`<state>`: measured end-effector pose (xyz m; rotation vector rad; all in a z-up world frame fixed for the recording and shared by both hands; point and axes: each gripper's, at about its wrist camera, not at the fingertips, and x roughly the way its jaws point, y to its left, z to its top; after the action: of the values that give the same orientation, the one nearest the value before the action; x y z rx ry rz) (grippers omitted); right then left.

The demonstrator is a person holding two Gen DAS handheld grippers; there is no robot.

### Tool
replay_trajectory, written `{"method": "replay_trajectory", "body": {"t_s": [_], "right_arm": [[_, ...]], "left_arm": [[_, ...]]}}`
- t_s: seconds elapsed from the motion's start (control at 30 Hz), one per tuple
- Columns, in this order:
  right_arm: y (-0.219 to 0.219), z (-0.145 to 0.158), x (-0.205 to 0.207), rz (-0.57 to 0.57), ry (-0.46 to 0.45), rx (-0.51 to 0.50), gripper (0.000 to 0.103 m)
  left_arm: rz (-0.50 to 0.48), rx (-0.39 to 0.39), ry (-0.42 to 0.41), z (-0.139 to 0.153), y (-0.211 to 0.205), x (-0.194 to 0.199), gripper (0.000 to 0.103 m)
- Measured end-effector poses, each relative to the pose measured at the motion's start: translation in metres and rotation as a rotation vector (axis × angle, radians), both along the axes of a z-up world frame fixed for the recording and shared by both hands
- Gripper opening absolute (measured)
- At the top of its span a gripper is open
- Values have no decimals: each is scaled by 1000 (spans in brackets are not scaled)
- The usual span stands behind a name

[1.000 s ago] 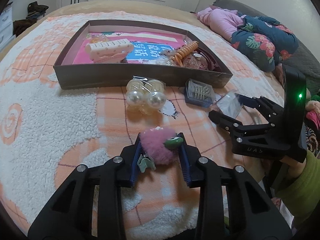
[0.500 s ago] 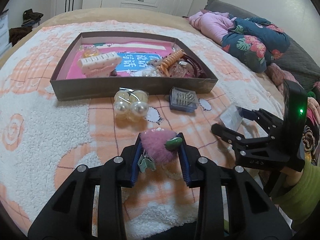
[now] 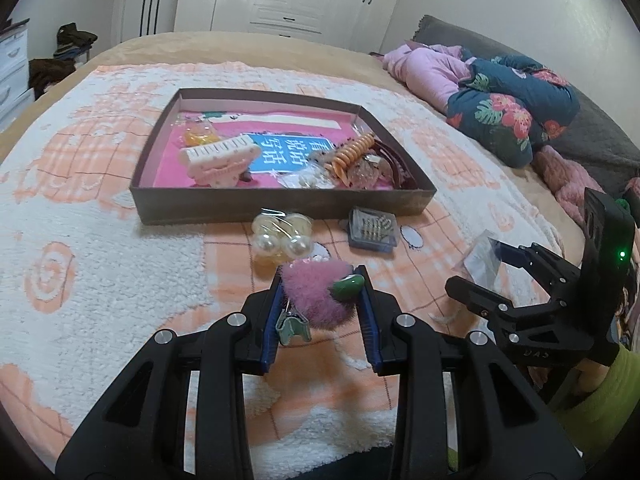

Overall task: Organize jewelry
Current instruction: 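Carry the pom-pom charm and plastic packet into the box and open both tools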

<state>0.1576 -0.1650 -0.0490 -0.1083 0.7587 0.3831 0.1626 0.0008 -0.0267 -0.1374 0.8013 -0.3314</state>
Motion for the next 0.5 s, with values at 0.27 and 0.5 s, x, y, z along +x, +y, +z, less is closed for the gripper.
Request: {"method": "replay_trajectory", "body": {"t_s": [0.27,0.5], "right_arm": [[13,14,10,22,-30,-4,85],[26,25,22,37,-57,-3,85]], "left_arm": [[42,-21,-17,6,18,6,25],[71,-37,-30,12,32,14,25]]}}
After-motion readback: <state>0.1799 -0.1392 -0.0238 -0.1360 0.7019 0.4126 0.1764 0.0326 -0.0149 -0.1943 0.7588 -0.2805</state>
